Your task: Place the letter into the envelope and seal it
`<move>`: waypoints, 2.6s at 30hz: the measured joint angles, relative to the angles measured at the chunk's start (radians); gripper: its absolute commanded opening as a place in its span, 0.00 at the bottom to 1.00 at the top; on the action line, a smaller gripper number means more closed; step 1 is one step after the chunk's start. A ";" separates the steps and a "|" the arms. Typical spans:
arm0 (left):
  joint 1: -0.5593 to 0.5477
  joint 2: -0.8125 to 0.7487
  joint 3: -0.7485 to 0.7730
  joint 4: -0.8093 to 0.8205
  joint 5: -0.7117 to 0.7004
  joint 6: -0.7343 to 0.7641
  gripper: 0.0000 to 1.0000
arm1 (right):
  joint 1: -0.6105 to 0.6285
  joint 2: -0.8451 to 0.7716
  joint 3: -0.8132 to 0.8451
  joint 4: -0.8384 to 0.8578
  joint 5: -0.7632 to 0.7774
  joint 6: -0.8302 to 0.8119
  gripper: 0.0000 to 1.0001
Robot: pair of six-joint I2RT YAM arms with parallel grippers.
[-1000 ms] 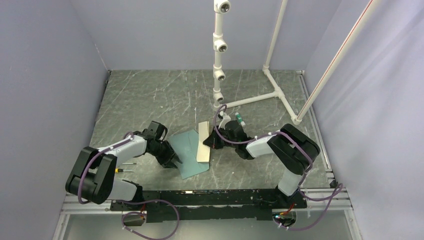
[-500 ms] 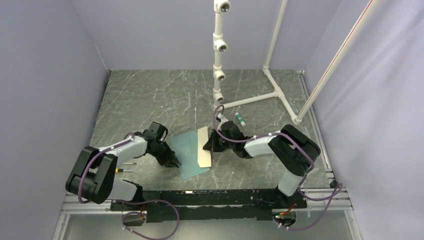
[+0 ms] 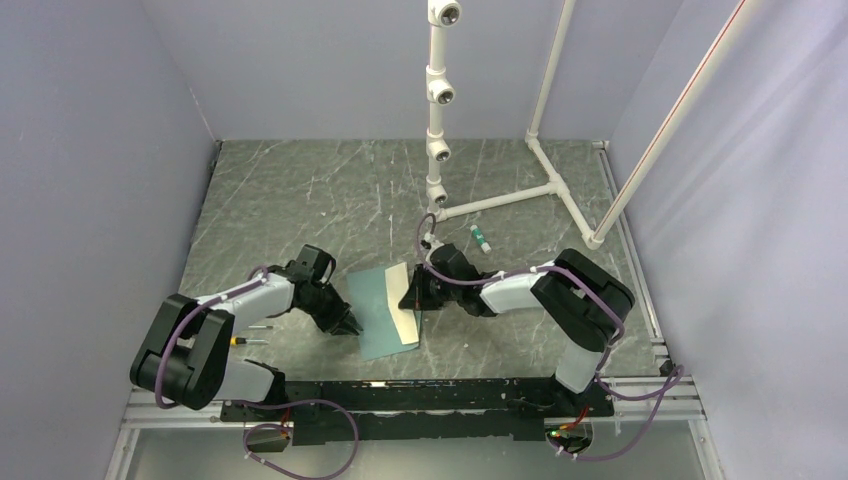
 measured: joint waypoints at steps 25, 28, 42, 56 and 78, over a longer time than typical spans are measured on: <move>-0.002 -0.019 -0.028 0.077 -0.006 -0.053 0.23 | -0.041 -0.014 0.051 -0.214 -0.046 0.216 0.00; -0.002 -0.019 -0.032 0.097 -0.003 -0.052 0.24 | -0.042 0.007 0.071 -0.217 -0.074 0.212 0.00; -0.002 -0.005 -0.030 0.117 0.016 -0.047 0.26 | -0.044 0.092 0.160 -0.235 -0.168 0.155 0.17; -0.002 -0.006 -0.029 0.115 0.008 -0.047 0.27 | -0.041 0.005 0.174 -0.367 -0.039 0.036 0.16; 0.000 0.004 -0.047 0.188 0.063 -0.014 0.32 | -0.047 0.110 0.191 -0.236 -0.150 0.120 0.10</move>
